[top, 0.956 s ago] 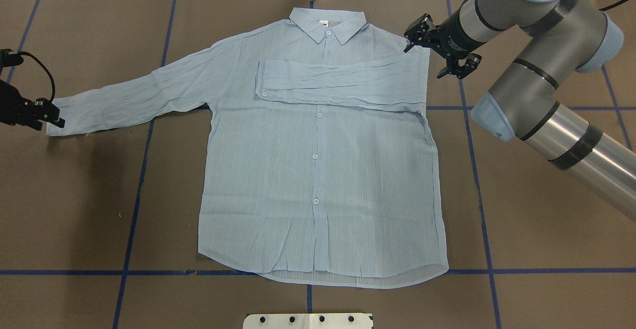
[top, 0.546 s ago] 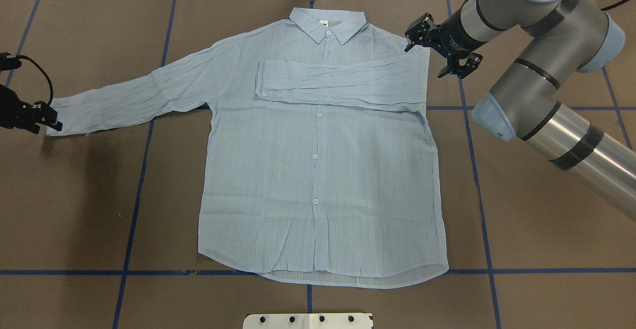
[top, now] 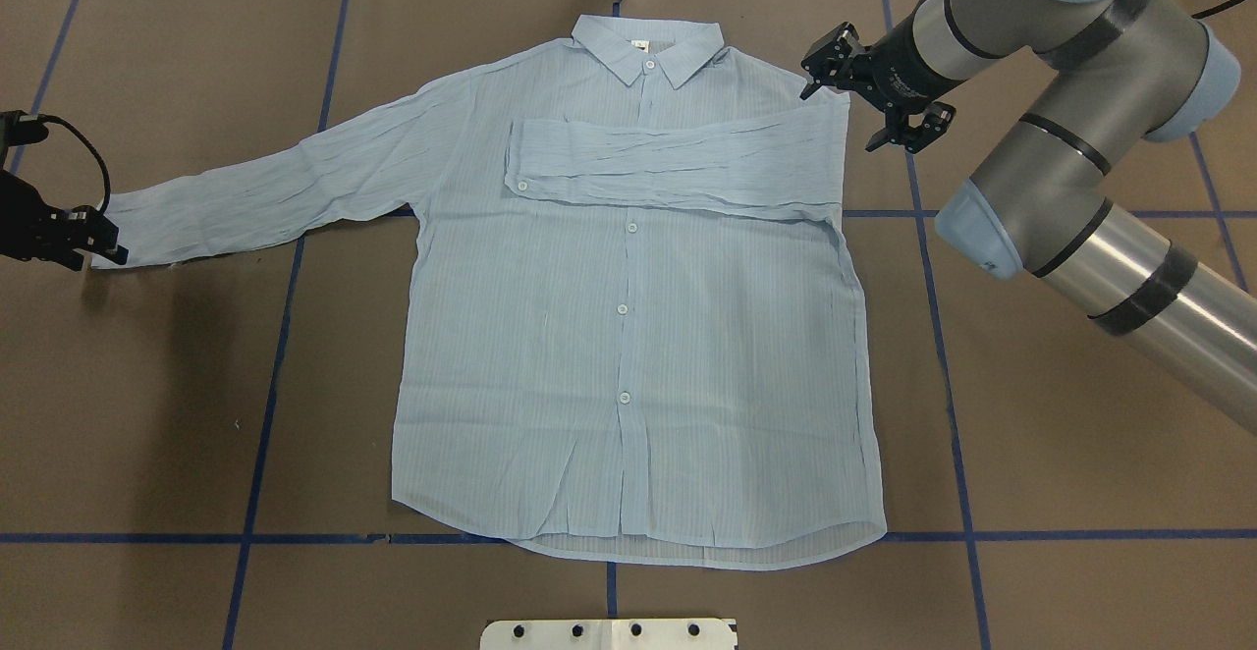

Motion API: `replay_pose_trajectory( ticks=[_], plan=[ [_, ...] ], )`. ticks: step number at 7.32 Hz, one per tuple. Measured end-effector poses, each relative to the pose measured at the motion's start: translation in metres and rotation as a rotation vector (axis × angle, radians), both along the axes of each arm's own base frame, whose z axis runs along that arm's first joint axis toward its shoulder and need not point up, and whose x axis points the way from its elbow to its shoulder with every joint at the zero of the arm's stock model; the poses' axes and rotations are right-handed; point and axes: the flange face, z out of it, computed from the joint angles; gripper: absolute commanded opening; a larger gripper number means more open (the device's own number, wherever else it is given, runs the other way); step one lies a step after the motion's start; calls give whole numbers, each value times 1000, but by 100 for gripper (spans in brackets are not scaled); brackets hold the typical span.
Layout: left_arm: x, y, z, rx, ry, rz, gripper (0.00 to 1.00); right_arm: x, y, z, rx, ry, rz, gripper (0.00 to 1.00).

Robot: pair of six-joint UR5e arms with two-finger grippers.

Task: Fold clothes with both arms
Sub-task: 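Release the sleeve and raise the right gripper while the left gripper grasps the other cuff, then fold the held sleeve across the shirt with the left gripper while the right arm withdraws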

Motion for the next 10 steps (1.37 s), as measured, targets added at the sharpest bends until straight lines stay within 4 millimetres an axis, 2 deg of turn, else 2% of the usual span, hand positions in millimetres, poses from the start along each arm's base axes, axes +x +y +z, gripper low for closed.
replay_pose_trajectory(
  ticks=[1, 3, 4, 5, 6, 7, 8, 10],
  plan=[
    [-1, 2, 1, 0, 1, -2, 0, 2, 1, -1, 1, -2, 1, 100],
    [-3, 8, 3, 3, 14, -19, 0, 5, 3, -2, 2, -4, 2, 100],
    [-4, 9, -2, 12, 23, -25, 0, 6, 4, -2, 1, -4, 2, 100],
    [-4, 8, -18, 24, 40, -37, 0, 6, 4, -1, 0, -4, 3, 100],
    [-1, 4, -48, 20, 71, -71, 0, 8, 3, 1, -3, -2, 4, 100],
    [9, -9, -91, 7, 114, -119, 0, 14, 2, 9, -8, 4, 7, 100],
    [35, -26, -144, -6, 167, -149, 0, 26, -1, 23, 0, 19, 6, 100],
    [132, -46, -271, -61, 260, -194, 0, 62, -4, 69, 45, 82, -18, 100]
  ],
)
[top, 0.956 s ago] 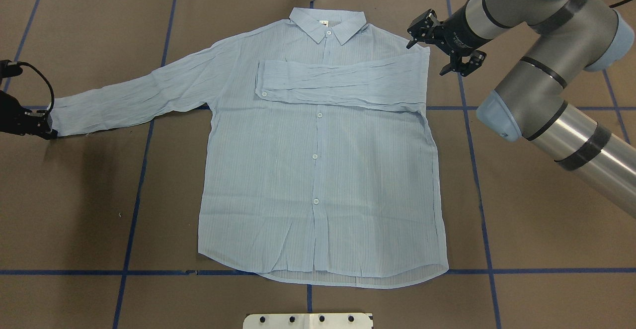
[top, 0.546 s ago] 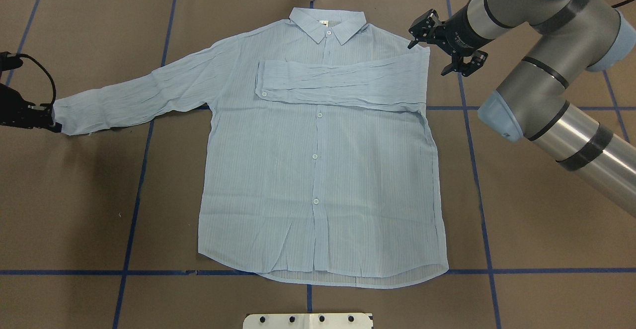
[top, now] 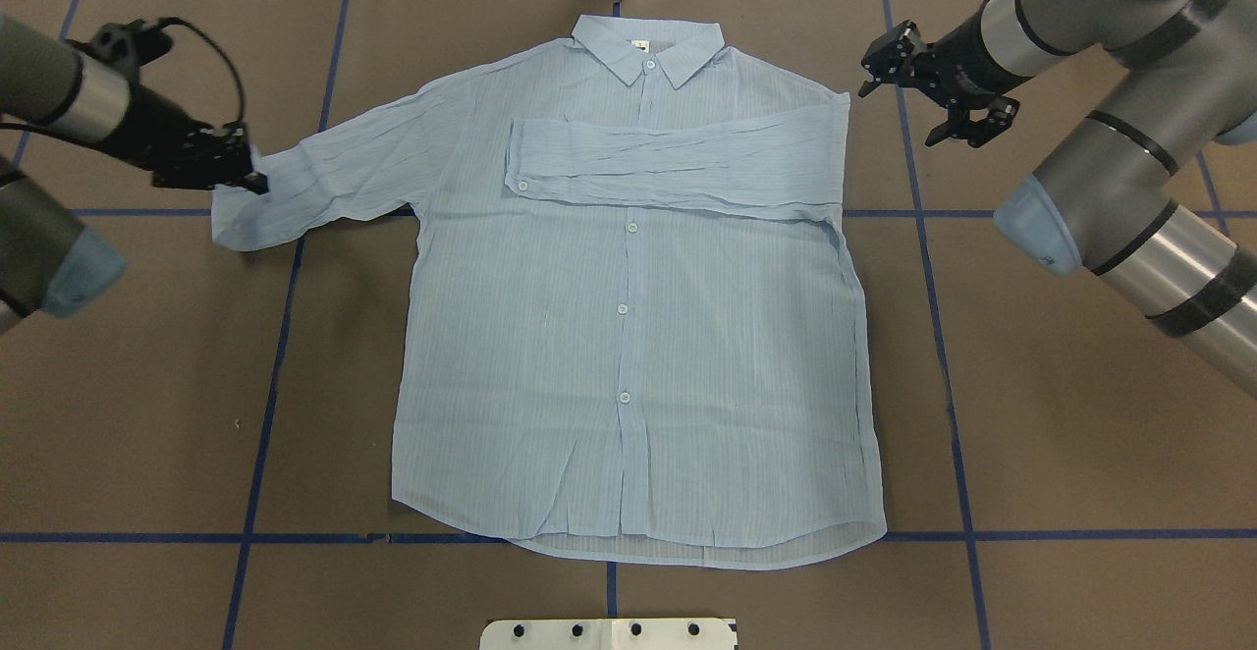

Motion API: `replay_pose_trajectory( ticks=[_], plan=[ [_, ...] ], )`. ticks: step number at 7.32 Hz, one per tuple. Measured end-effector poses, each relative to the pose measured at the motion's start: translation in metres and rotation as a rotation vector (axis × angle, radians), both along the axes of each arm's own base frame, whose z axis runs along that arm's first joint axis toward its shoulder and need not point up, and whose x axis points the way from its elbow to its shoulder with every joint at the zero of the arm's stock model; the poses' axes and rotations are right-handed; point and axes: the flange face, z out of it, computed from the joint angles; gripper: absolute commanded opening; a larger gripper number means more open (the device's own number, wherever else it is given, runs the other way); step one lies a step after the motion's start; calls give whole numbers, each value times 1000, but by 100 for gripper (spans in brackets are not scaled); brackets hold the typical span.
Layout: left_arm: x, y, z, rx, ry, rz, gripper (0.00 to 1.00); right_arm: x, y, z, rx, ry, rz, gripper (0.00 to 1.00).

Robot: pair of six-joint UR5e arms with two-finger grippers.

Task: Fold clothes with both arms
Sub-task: 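Fold the held sleeve across the shirt with the left gripper while the right arm withdraws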

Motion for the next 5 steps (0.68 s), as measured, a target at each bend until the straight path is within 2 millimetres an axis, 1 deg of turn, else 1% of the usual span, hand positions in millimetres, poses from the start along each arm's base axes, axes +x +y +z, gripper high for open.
replay_pose_trajectory(
  ticks=[1, 2, 3, 4, 5],
  plan=[
    [49, -3, -72, -21, 28, -31, 0, 18, 1, 27, 9, 34, -10, 100],
    [91, -2, -145, -29, 45, -53, 0, 32, 4, 49, 10, 61, -17, 100],
    [133, -2, -211, -41, 59, -76, 0, 42, 6, 67, 3, 82, -18, 100],
    [173, 2, -261, -56, 69, -96, 0, 48, 9, 80, -7, 97, -17, 100],
    [206, 17, -292, -65, 79, -107, 15, 50, 10, 87, -11, 106, -16, 100]
  ],
)
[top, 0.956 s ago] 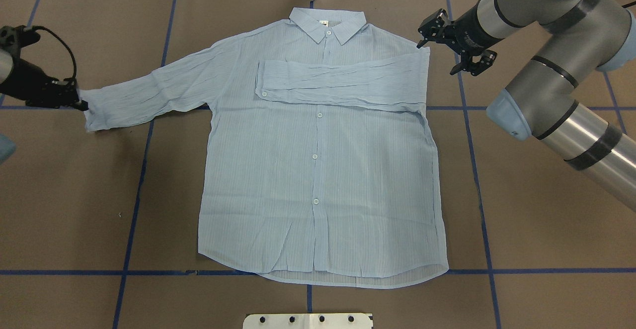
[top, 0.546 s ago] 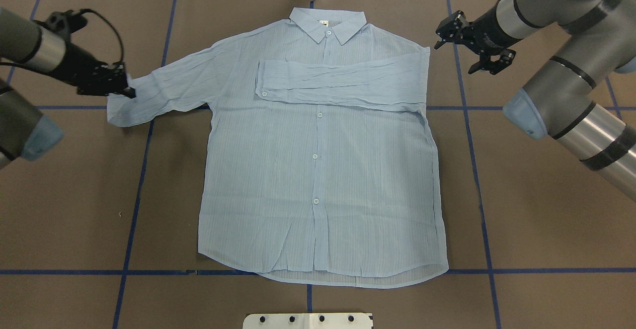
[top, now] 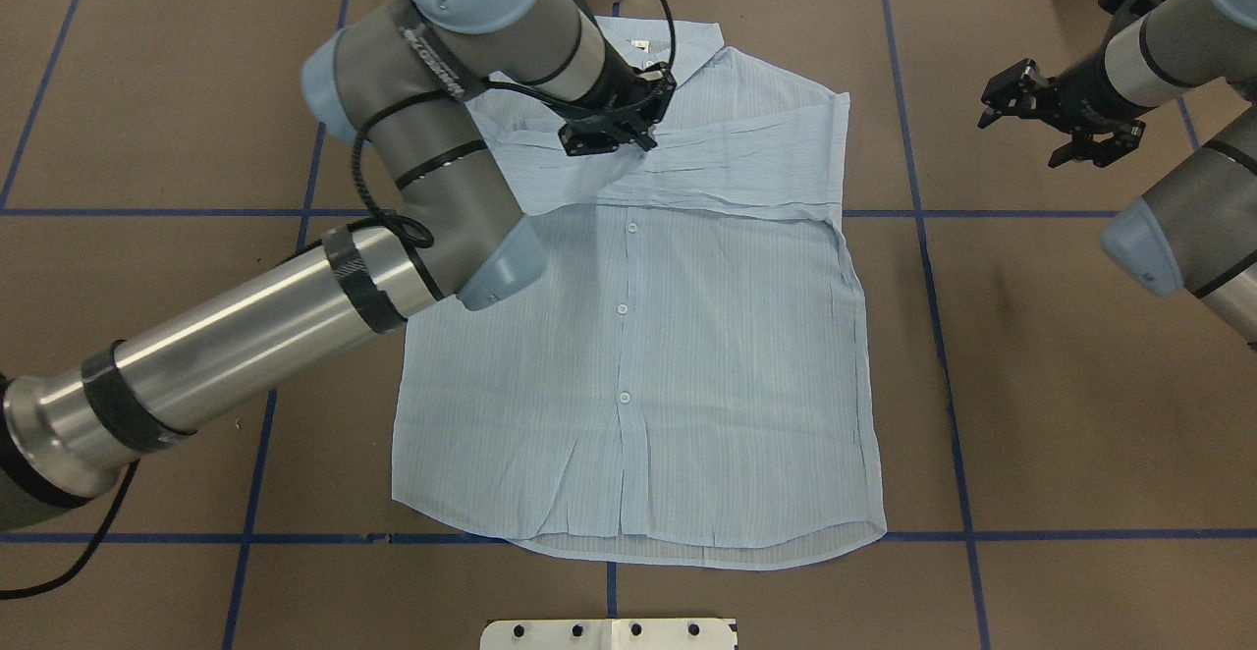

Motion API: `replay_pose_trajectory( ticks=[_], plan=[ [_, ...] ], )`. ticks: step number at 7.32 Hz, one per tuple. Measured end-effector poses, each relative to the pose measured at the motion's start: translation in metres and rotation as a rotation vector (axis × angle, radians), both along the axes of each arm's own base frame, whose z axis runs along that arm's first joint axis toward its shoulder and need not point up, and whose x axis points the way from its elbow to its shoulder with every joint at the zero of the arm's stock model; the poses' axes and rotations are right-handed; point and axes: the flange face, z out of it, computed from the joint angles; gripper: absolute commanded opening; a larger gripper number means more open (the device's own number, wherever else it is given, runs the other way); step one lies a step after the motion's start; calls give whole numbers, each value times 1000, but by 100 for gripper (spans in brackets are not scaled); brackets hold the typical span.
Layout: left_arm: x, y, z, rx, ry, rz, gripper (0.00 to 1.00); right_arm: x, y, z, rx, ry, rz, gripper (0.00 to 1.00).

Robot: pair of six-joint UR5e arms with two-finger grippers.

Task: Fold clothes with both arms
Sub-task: 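Fold the held sleeve across the shirt with the left gripper while the right arm withdraws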

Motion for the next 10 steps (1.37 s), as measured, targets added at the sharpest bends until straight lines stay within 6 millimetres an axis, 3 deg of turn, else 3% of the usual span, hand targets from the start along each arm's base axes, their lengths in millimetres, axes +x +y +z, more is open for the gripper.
replay_pose_trajectory(
  ticks=[1, 3, 4, 6, 7, 8, 10],
  plan=[
    [24, 18, -16, -5, 7, 1, 59, 1, 1, 3, -1, 5, 1, 100],
    [55, 46, -28, 14, 9, 2, 82, 3, 2, 7, -3, 14, 6, 100],
    [61, 54, -38, 26, 18, -4, 82, 3, 2, 7, -3, 14, 10, 100],
    [52, 69, -65, 41, 62, -25, 82, -5, 12, -1, -1, -5, 0, 100],
    [39, 79, -66, 48, 78, -27, 79, -21, 36, -11, -2, -24, -21, 100],
    [14, 95, -47, 70, 71, -19, 79, -44, 73, -19, -12, -34, -38, 100],
    [-53, 133, 19, 206, -14, 35, 79, -102, 166, -35, -30, -24, -55, 98]
  ],
)
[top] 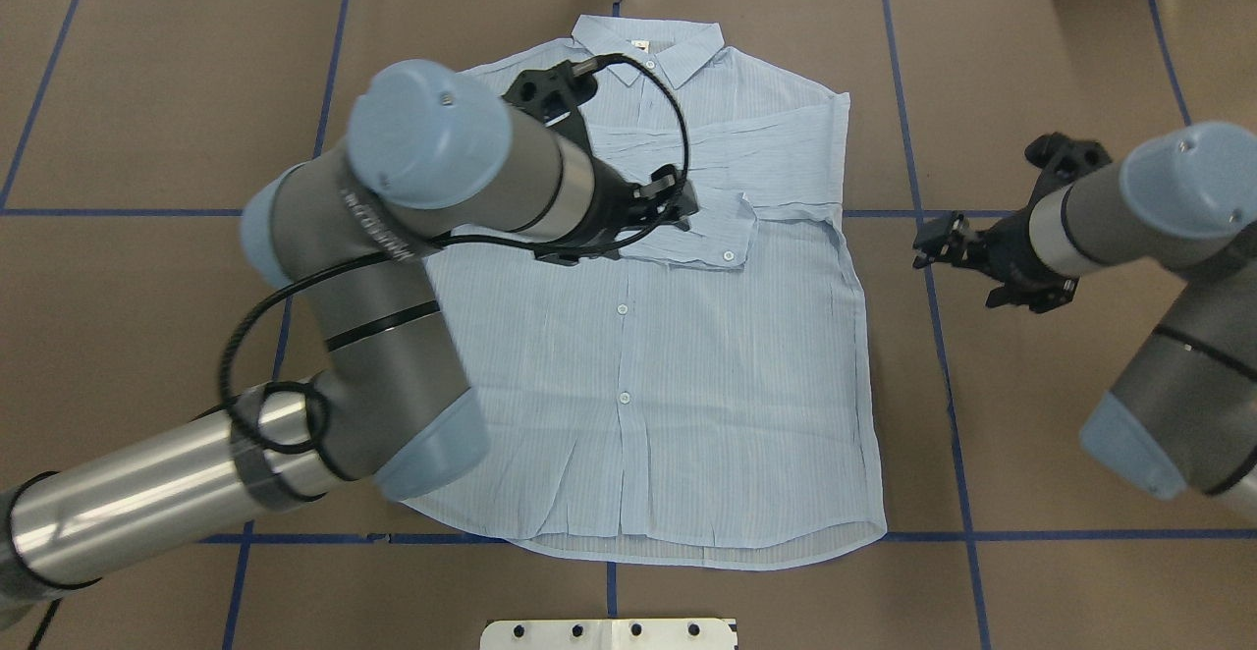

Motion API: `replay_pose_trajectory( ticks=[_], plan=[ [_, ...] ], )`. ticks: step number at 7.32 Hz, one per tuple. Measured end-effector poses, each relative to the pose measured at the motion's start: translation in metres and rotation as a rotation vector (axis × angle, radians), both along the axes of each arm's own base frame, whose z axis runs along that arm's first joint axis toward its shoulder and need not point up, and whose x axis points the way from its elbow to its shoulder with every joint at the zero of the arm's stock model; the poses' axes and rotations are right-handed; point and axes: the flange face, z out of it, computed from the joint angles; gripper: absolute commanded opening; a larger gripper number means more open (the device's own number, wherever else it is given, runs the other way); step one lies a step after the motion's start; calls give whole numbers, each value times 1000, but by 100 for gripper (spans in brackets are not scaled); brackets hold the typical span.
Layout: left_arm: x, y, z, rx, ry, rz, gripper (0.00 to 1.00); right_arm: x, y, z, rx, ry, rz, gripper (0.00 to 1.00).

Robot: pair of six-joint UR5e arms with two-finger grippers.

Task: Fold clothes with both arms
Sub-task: 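Fold the held sleeve across the shirt with the left gripper while the right arm withdraws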

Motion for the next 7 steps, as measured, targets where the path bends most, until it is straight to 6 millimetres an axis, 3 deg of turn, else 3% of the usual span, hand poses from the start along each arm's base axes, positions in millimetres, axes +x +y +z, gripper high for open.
replay_pose_trajectory(
  ticks=[2, 4, 6, 7],
  plan=[
    [-46, 10, 53, 117, -87, 24, 79, -60, 89, -27, -57, -21, 39, 88],
    [-61, 5, 81, 144, -136, 23, 80, -103, 168, -44, -65, 21, 80, 87],
    [-64, 4, 90, 140, -148, 23, 80, -117, 216, -48, -70, 93, 102, 88],
    [-64, 4, 91, 135, -149, 23, 80, -120, 226, -40, -71, 120, 117, 88]
  ],
)
